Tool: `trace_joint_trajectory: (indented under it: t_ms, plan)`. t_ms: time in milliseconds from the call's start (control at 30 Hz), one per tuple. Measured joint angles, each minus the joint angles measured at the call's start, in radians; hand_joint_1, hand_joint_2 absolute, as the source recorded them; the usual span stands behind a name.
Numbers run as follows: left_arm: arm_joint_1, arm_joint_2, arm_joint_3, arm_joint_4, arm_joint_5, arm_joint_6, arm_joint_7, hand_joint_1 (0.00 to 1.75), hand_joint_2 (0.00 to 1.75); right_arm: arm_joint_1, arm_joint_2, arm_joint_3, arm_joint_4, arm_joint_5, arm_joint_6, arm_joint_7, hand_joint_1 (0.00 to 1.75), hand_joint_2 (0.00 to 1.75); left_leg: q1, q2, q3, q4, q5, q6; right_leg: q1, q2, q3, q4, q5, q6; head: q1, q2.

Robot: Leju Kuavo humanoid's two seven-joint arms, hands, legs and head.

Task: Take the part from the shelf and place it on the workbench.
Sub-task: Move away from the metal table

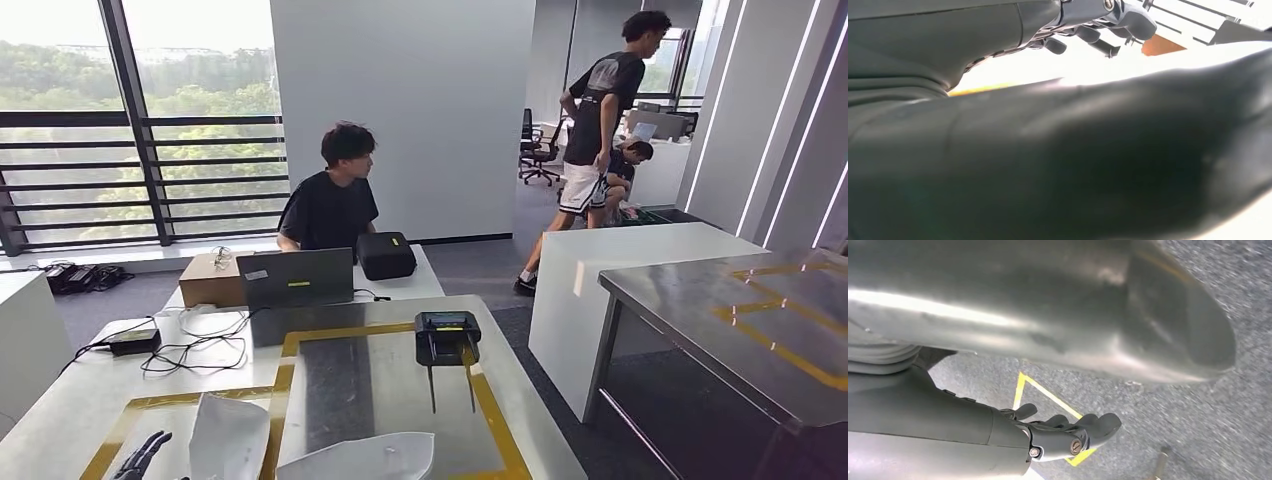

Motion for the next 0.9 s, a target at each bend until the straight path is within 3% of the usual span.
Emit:
trace_joint_trajectory:
  t_ms: [33, 100, 167, 267, 333, 400, 433, 467, 500, 567, 633, 667, 733, 767, 800, 900]
  plan:
    - [0.002, 0.0, 0.0, 0.0, 0.0, 0.0, 0.0, 0.0, 0.0, 0.0, 0.0, 0.0, 0.0, 0.0, 0.0, 0.0, 0.0, 0.0, 0.0, 0.0, -0.012, 0.006, 0.006, -0.003, 0.0, 0.0, 0.046, -0.054, 0.024, -0.002, 0.001, 0.0]
    - [0.004, 0.001, 0.0, -0.001, 0.0, 0.002, 0.0, 0.0, 0.0, -0.002, 0.0, 0.0, 0.0, 0.0, 0.0, 0.0, 0.0, 0.0, -0.001, 0.002, -0.03, 0.016, 0.015, -0.012, 0.002, 0.0, 0.14, -0.186, 0.03, -0.011, 0.001, 0.0]
    - [0.004, 0.002, 0.0, -0.002, 0.0, 0.005, 0.0, 0.0, 0.0, -0.002, -0.001, 0.0, 0.0, 0.0, 0.0, 0.0, 0.0, 0.0, -0.002, 0.002, -0.035, 0.019, 0.026, -0.023, 0.008, 0.001, 0.174, -0.248, 0.017, -0.025, 0.0, 0.0]
    - [0.005, 0.003, 0.0, -0.001, 0.0, 0.006, 0.0, 0.0, 0.0, -0.002, 0.0, 0.0, 0.0, -0.001, 0.001, 0.0, 0.0, 0.0, -0.003, 0.0, -0.046, 0.019, 0.031, -0.042, 0.005, -0.001, 0.16, -0.257, 0.042, -0.047, -0.002, 0.0]
    - [0.006, 0.005, 0.0, 0.0, 0.0, 0.006, 0.0, 0.0, 0.0, -0.003, 0.001, 0.0, 0.0, -0.002, 0.001, 0.0, 0.0, 0.0, 0.0, -0.002, -0.072, 0.079, -0.037, -0.054, 0.0, -0.004, 0.14, -0.263, 0.064, -0.059, -0.005, 0.0]
    - [0.007, 0.005, 0.0, 0.002, -0.001, 0.005, 0.0, 0.0, 0.0, -0.002, 0.001, 0.0, 0.0, -0.005, 0.001, 0.0, 0.0, 0.0, 0.004, -0.001, -0.105, 0.204, -0.129, -0.064, 0.0, -0.004, 0.113, -0.263, 0.085, -0.063, -0.008, 0.0]
    - [0.008, 0.004, 0.0, 0.003, -0.002, 0.003, 0.0, 0.0, 0.0, -0.001, 0.001, 0.0, 0.0, -0.006, 0.001, 0.0, 0.0, 0.0, 0.006, -0.001, -0.113, 0.259, -0.149, -0.067, 0.0, -0.004, 0.099, -0.262, 0.096, -0.062, -0.009, 0.0]
    - [0.008, 0.004, 0.0, 0.004, -0.003, 0.001, 0.0, 0.0, 0.0, 0.0, 0.001, 0.0, 0.0, -0.007, 0.0, 0.0, 0.0, 0.0, 0.006, -0.001, -0.108, 0.287, -0.145, -0.068, 0.0, -0.004, 0.085, -0.261, 0.107, -0.061, -0.009, 0.0]
    - [0.009, 0.003, 0.0, 0.005, -0.004, -0.001, 0.001, 0.0, 0.0, 0.001, 0.001, 0.0, 0.0, -0.008, 0.0, 0.0, 0.0, 0.0, 0.007, -0.001, -0.088, 0.284, -0.123, -0.068, 0.0, -0.004, 0.071, -0.259, 0.117, -0.059, -0.01, 0.0]
    - [0.008, 0.0, 0.0, 0.004, -0.004, -0.003, 0.002, 0.0, 0.0, 0.002, 0.001, 0.0, 0.0, -0.01, -0.001, 0.0, 0.0, 0.0, 0.007, -0.002, 0.0, 0.18, -0.082, -0.062, 0.0, -0.004, 0.049, -0.257, 0.136, -0.053, -0.01, 0.0]
    - [0.006, -0.003, 0.0, 0.001, -0.005, -0.003, 0.004, 0.0, 0.0, 0.002, 0.001, 0.0, 0.0, -0.012, -0.002, -0.001, 0.0, 0.0, 0.003, -0.004, 0.089, 0.049, -0.09, -0.052, 0.001, -0.004, 0.038, -0.256, 0.154, -0.042, -0.009, 0.0]
    - [0.005, -0.005, 0.0, 0.0, -0.005, -0.004, 0.006, 0.0, 0.0, 0.002, 0.001, 0.0, 0.0, -0.012, -0.002, -0.001, 0.0, 0.0, 0.001, -0.006, 0.108, 0.012, -0.102, -0.046, 0.002, -0.003, 0.036, -0.259, 0.164, -0.036, -0.009, 0.0]
    - [0.004, -0.007, 0.0, 0.001, -0.006, -0.005, 0.009, 0.0, 0.0, 0.003, 0.001, 0.0, 0.0, -0.012, -0.003, -0.001, 0.0, 0.0, -0.002, -0.005, 0.104, -0.001, -0.093, -0.03, 0.0, -0.002, 0.035, -0.268, 0.181, -0.021, -0.007, 0.0]
    - [0.003, -0.008, 0.0, 0.002, -0.006, -0.005, 0.01, 0.0, 0.0, 0.004, 0.001, 0.0, 0.0, -0.012, -0.003, -0.001, 0.0, 0.0, -0.001, -0.003, 0.098, -0.003, -0.084, -0.02, -0.001, -0.001, 0.03, -0.265, 0.176, -0.015, -0.007, 0.0]
    - [0.003, -0.009, 0.0, 0.003, -0.006, -0.005, 0.01, 0.0, 0.0, 0.006, 0.001, 0.0, 0.0, -0.011, -0.002, -0.001, 0.0, 0.0, 0.001, -0.001, 0.09, -0.006, -0.071, -0.01, -0.002, -0.001, 0.021, -0.249, 0.15, -0.01, -0.006, 0.0]
    - [0.006, -0.011, 0.0, 0.005, -0.006, -0.006, 0.01, 0.0, 0.0, 0.008, 0.001, 0.0, 0.0, -0.007, -0.002, 0.0, 0.0, 0.0, 0.001, 0.002, 0.048, -0.006, -0.031, 0.006, -0.003, -0.001, -0.029, -0.088, 0.006, -0.002, -0.003, 0.0]
